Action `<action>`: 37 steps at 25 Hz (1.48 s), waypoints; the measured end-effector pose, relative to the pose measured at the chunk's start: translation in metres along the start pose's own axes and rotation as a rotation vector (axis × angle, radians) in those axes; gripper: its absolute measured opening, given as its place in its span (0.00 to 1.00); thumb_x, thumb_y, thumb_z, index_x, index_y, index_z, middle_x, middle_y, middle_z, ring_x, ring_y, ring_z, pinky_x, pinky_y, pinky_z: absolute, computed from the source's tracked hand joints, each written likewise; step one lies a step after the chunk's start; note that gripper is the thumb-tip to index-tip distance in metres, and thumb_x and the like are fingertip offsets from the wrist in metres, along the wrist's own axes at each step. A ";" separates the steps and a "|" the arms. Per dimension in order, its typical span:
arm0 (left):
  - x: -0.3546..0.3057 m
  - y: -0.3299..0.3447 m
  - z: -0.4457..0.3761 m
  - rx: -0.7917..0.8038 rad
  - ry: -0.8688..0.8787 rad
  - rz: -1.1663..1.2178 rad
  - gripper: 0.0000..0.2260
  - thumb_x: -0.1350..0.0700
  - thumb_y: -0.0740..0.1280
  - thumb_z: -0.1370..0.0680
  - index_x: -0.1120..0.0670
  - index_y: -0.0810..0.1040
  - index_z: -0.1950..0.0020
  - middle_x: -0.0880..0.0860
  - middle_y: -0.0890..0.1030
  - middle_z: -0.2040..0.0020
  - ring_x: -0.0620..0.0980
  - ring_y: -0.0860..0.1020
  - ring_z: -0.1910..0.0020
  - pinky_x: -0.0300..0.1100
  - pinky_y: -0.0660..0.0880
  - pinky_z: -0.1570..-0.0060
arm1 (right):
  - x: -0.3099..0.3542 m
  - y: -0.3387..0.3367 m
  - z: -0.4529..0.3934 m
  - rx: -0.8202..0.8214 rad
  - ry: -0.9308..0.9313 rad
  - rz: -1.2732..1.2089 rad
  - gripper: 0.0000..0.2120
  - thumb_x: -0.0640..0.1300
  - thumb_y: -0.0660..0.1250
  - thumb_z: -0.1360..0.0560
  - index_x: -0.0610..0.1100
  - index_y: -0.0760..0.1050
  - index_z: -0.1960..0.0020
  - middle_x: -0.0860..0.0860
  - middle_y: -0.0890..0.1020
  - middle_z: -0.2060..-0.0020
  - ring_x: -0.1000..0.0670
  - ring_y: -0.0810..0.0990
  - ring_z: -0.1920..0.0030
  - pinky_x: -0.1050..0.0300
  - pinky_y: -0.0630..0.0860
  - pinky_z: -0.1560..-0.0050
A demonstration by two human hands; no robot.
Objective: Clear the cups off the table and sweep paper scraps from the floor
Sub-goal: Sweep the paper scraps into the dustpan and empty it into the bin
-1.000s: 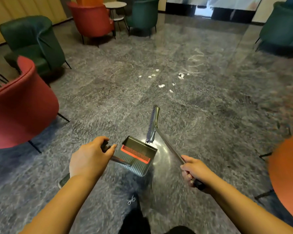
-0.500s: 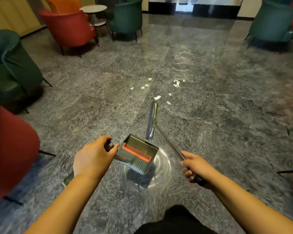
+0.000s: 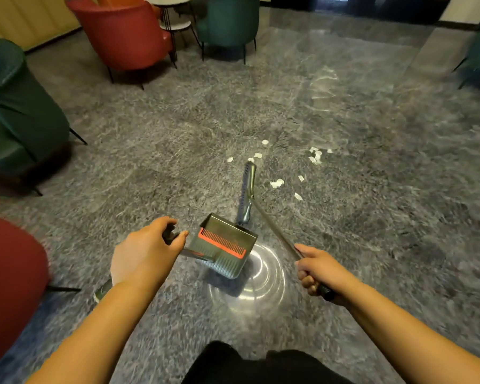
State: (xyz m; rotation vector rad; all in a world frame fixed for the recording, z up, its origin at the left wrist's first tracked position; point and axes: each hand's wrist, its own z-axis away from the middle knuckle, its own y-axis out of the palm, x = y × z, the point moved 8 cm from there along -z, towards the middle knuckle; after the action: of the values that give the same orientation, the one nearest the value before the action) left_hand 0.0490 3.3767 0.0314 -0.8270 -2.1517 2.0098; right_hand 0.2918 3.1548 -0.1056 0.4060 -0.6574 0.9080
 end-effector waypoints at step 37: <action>0.016 0.182 -0.741 0.168 -0.042 -0.075 0.18 0.35 0.66 0.28 0.42 0.78 0.43 0.43 0.83 0.62 0.48 0.81 0.65 0.32 0.66 0.75 | 0.507 0.084 -0.574 0.076 0.181 0.074 0.26 0.34 0.55 0.21 0.50 0.59 0.26 0.50 0.68 0.77 0.55 0.64 0.80 0.65 0.61 0.80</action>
State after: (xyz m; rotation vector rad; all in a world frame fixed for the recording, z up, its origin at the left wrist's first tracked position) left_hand 0.4004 4.0496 -0.0459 -0.6775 -1.9688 2.1511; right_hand 0.6474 3.8341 -0.1802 0.3638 -0.4761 1.0293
